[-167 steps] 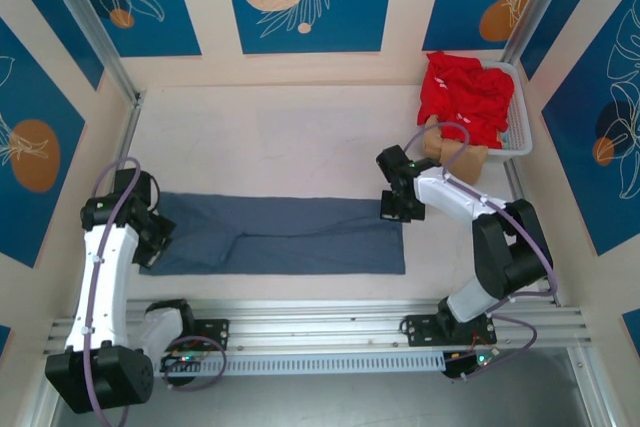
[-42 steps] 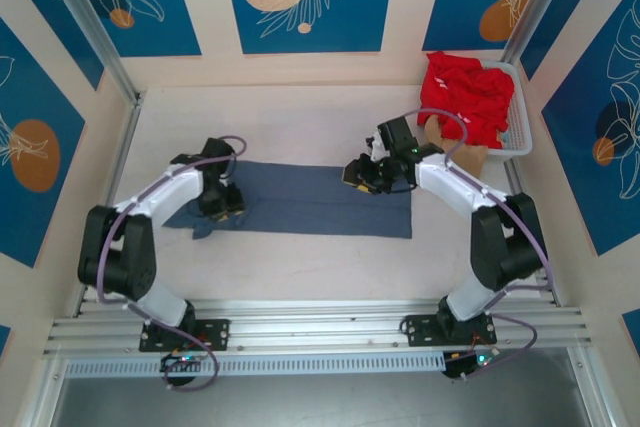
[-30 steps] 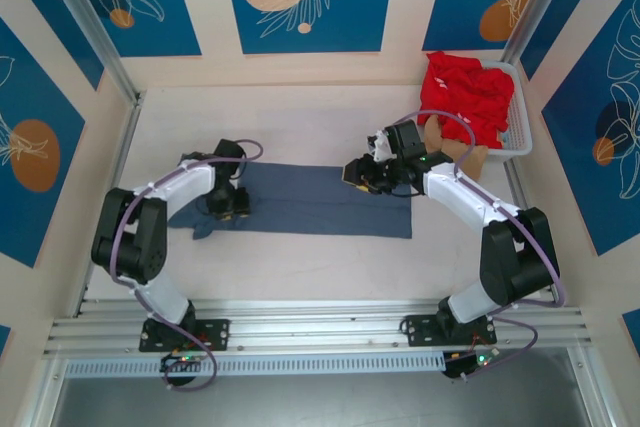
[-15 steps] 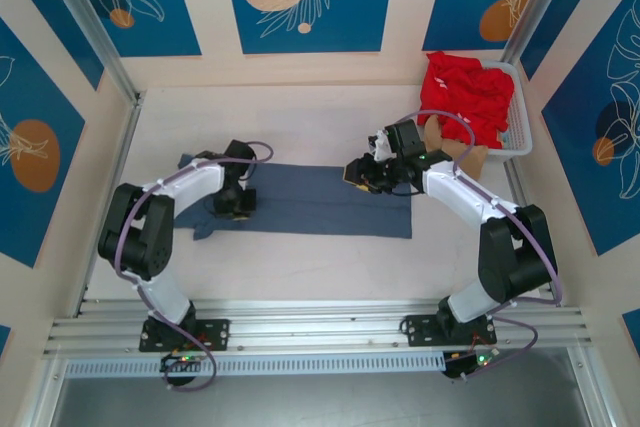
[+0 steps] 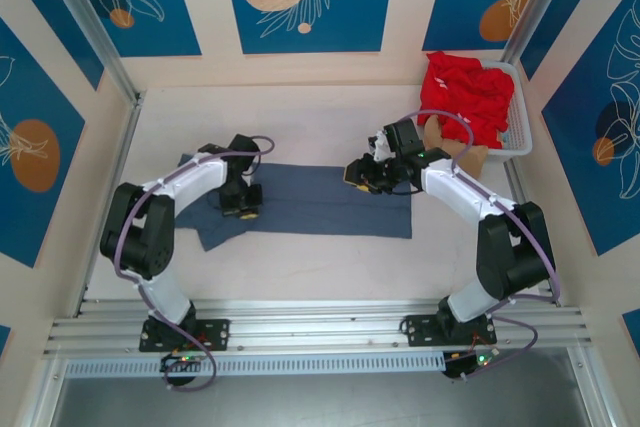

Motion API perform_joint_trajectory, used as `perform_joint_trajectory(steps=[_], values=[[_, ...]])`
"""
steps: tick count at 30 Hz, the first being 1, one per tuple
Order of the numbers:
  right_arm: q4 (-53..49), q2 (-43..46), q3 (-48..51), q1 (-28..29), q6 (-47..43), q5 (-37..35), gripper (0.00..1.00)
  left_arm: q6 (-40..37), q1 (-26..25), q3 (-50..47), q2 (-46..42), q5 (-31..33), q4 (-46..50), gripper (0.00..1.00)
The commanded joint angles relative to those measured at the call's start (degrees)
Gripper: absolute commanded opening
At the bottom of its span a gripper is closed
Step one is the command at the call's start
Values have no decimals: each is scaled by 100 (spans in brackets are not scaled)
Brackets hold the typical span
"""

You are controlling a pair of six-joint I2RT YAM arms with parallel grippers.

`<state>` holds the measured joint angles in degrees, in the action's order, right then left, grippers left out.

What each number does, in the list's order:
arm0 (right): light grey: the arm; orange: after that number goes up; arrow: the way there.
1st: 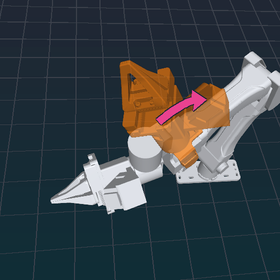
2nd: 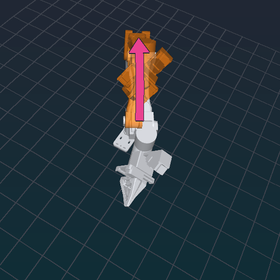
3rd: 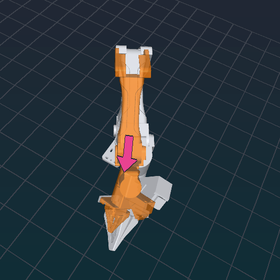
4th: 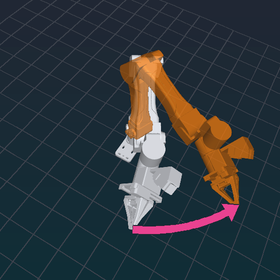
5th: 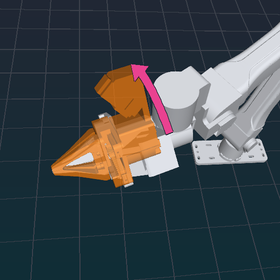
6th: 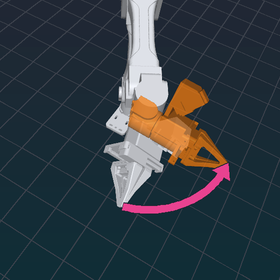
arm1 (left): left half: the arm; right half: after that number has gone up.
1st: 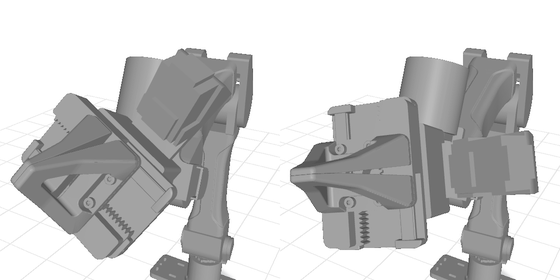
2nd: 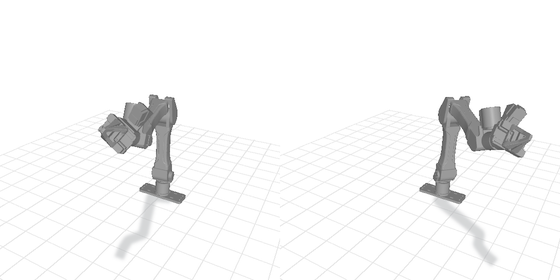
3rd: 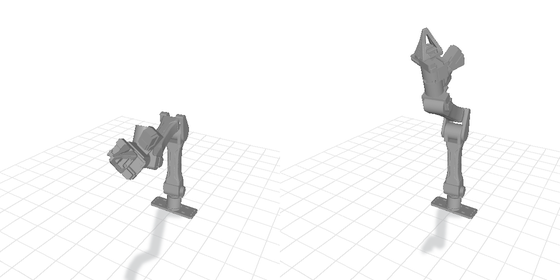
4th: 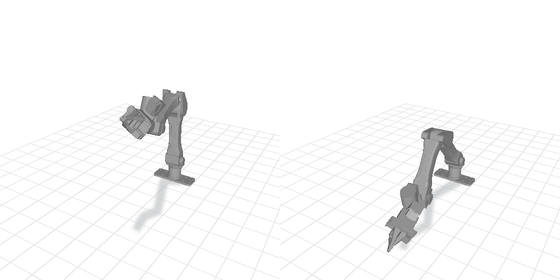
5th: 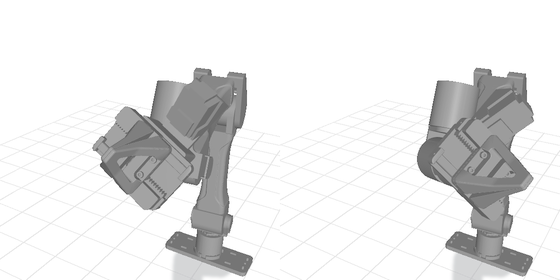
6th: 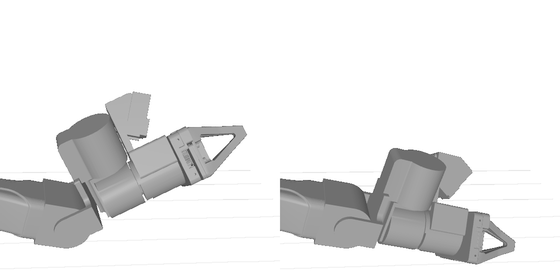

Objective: Fold and stack the t-shirts

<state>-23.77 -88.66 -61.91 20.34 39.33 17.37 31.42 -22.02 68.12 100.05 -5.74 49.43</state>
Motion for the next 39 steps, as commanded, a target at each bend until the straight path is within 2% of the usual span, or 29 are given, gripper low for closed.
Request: perform_joint_trajectory(steps=[1, 3, 7, 10, 14, 16, 19, 26, 35, 39], values=[[-242, -90, -168, -30, -57, 38, 33, 114, -76, 98, 96, -165, 364, 30], [-278, -83, -164, -30, -57, 6, 33, 132, -66, 66, -114, -129, 343, 43], [-235, -14, -112, -28, -40, 2, 33, 137, 256, 73, -743, 304, 443, 47], [164, 104, 13, 18, -56, 295, 34, 60, 1017, -115, -997, 505, 388, 46], [1084, 200, 164, 138, 84, 1038, 38, -234, 2254, -334, -1031, 409, -145, 45], [1442, 187, 153, 243, 230, 1245, 39, -465, 2694, -306, -908, 100, -511, 45], [1831, 139, 144, 406, 525, 1309, 41, -827, 3053, -173, -599, -131, -947, 45], [1814, 51, 122, 506, 747, 1183, 41, -1370, 3222, 52, 209, -260, -1137, 42], [1569, 52, 66, 489, 693, 1041, 41, -1499, 3225, 24, 444, -55, -1177, 39], [1483, -1, 5, 489, 652, 1004, 41, -1448, 3222, 27, 464, -208, -1241, 31]])
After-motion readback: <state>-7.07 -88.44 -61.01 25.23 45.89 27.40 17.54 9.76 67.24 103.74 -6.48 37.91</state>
